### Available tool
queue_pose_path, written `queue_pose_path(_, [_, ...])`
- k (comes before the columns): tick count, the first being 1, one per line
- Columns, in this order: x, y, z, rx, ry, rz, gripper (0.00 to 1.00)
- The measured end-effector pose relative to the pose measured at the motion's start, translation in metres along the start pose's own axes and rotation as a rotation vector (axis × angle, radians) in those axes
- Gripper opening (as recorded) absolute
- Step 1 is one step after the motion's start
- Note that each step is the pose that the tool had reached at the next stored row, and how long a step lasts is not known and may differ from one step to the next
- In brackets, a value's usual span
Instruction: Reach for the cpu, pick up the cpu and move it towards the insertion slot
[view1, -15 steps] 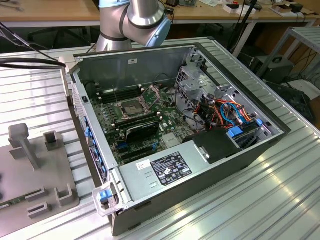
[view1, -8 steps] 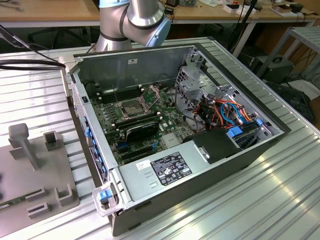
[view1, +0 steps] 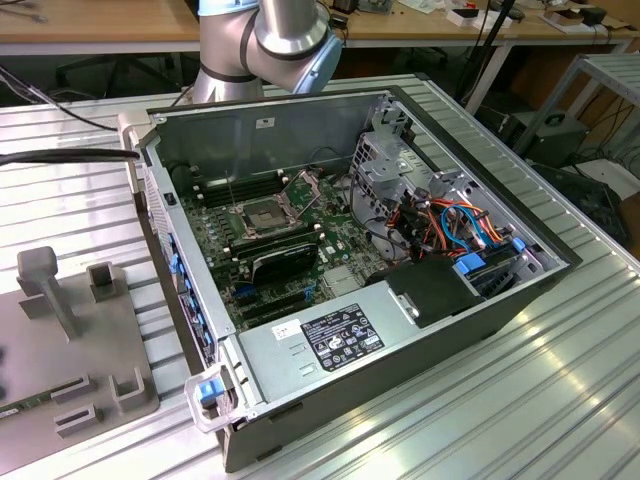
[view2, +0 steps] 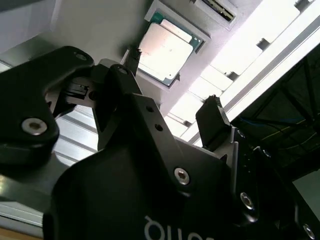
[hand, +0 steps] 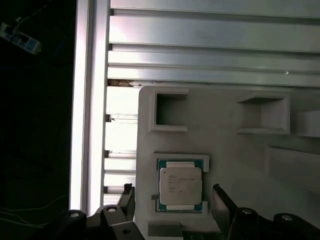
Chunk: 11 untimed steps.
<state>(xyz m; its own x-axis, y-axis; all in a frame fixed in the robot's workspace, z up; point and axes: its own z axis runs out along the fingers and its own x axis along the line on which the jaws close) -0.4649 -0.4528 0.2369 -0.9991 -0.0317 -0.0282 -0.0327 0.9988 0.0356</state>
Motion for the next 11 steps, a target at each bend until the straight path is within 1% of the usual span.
queue_pose_path(2, [-0.0027,-0.0004,0.0037,0.0,-0.0002,0.003,0.72])
queue_pose_path(4, [-0.006,-0.0009,0.0096,0.0002,-0.0006,0.011,0.72])
queue_pose_path(8, [-0.0099,-0.0012,0.0158,0.0006,0.002,0.024,0.72])
queue_pose_path(9, [-0.0112,-0.0014,0.0182,0.0005,0.004,0.029,0.72])
queue_pose_path(10, [-0.0116,-0.0014,0.0197,0.0006,0.0077,0.032,0.72])
queue_pose_path(11, [-0.0115,-0.0014,0.021,0.0006,0.0097,0.033,0.72])
